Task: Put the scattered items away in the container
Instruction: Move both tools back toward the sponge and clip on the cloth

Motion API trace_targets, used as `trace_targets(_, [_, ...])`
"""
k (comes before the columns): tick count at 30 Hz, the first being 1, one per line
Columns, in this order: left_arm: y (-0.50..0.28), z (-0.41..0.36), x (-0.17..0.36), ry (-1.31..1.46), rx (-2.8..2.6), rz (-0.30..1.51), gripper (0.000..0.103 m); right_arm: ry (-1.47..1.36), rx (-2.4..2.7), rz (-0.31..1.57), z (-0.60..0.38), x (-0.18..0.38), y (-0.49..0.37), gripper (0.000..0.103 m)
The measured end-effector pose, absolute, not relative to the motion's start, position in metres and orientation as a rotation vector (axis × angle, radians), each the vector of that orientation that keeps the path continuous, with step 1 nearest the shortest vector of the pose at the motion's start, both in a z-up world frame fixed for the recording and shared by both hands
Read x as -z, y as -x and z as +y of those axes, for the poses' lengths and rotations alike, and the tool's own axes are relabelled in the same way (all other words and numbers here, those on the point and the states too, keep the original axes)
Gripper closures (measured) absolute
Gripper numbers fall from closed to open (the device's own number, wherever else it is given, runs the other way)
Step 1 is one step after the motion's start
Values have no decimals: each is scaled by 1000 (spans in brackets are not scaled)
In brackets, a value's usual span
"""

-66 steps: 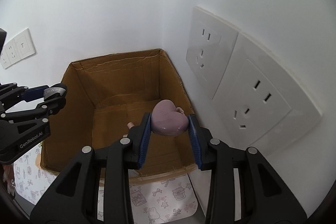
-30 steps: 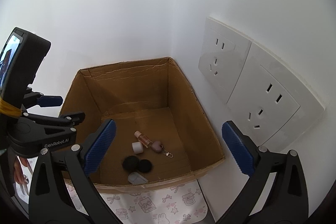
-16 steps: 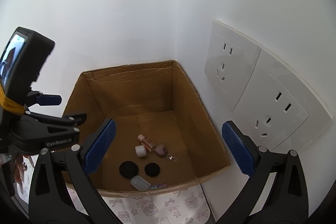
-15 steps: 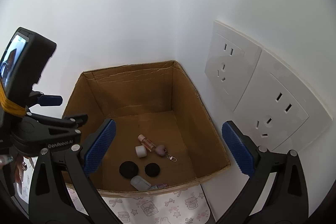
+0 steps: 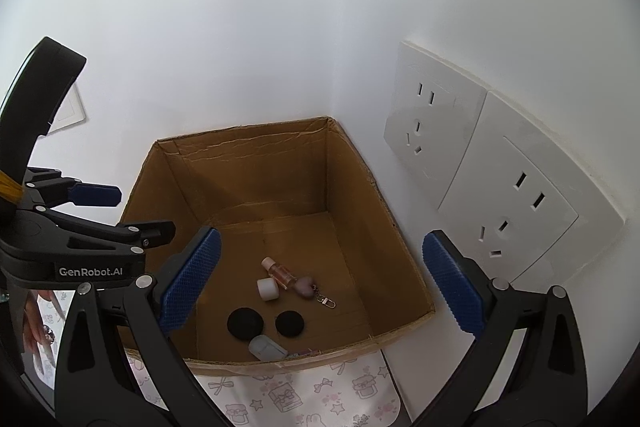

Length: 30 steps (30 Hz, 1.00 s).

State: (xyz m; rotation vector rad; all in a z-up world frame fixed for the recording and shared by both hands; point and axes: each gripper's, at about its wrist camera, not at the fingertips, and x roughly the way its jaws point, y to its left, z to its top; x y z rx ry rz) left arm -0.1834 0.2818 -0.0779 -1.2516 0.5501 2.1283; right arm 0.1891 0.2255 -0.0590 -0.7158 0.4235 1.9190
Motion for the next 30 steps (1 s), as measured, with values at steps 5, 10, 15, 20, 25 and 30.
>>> trace_targets(5, [182, 281, 79, 1249, -2125, 575, 31, 713, -1917, 421, 225, 58, -190, 1])
trace_targets(10, [180, 278, 75, 1235, -2132, 572, 31, 706, -1913, 425, 224, 57, -191, 1])
trace_targets(15, [178, 273, 72, 1231, -2153, 585, 31, 702, -1913, 427, 222, 55, -192, 1])
trace_targets(20, [175, 262, 66, 1219, -2182, 574, 31, 699, -1913, 424, 220, 53, -192, 1])
trace_targets(25, [170, 248, 57, 1190, -2227, 573, 31, 693, -1921, 412, 214, 50, -190, 1])
trace_targets(30, [163, 229, 53, 1182, -2267, 595, 31, 688, -1939, 398, 204, 46, -184, 1])
